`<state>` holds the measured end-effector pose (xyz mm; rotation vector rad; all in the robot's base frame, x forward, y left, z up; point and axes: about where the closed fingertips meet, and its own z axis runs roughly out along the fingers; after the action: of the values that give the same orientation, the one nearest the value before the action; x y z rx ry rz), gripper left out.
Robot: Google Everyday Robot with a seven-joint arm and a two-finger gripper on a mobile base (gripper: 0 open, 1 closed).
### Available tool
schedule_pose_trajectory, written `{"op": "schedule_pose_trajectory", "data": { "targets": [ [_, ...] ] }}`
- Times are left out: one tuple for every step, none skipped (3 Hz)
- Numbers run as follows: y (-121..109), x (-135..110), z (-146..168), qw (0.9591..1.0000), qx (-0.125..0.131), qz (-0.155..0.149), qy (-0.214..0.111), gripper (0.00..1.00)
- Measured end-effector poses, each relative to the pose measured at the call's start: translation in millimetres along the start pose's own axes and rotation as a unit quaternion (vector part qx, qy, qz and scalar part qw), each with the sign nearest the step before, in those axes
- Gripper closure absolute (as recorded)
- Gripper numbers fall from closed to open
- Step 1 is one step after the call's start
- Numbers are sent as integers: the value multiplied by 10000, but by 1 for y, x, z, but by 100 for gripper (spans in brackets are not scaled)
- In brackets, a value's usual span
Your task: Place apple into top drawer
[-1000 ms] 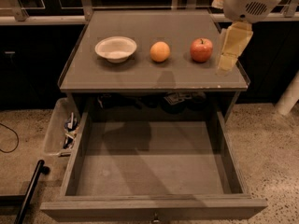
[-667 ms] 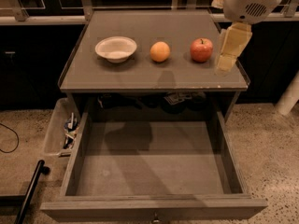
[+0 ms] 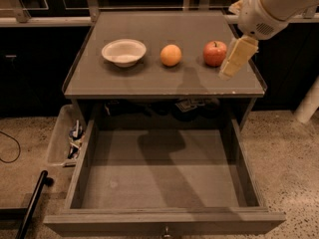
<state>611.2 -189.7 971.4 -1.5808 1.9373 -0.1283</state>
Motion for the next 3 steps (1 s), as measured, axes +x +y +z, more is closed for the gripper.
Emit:
{"op": "schedule_pose_trajectory", "data": {
  "targets": [
    [-20, 1, 32, 9991, 77, 53, -410, 0],
    [-20, 1, 32, 9991, 76, 52, -408, 0],
    [-24, 7, 43, 9983, 177, 268, -479, 0]
  ]
}}
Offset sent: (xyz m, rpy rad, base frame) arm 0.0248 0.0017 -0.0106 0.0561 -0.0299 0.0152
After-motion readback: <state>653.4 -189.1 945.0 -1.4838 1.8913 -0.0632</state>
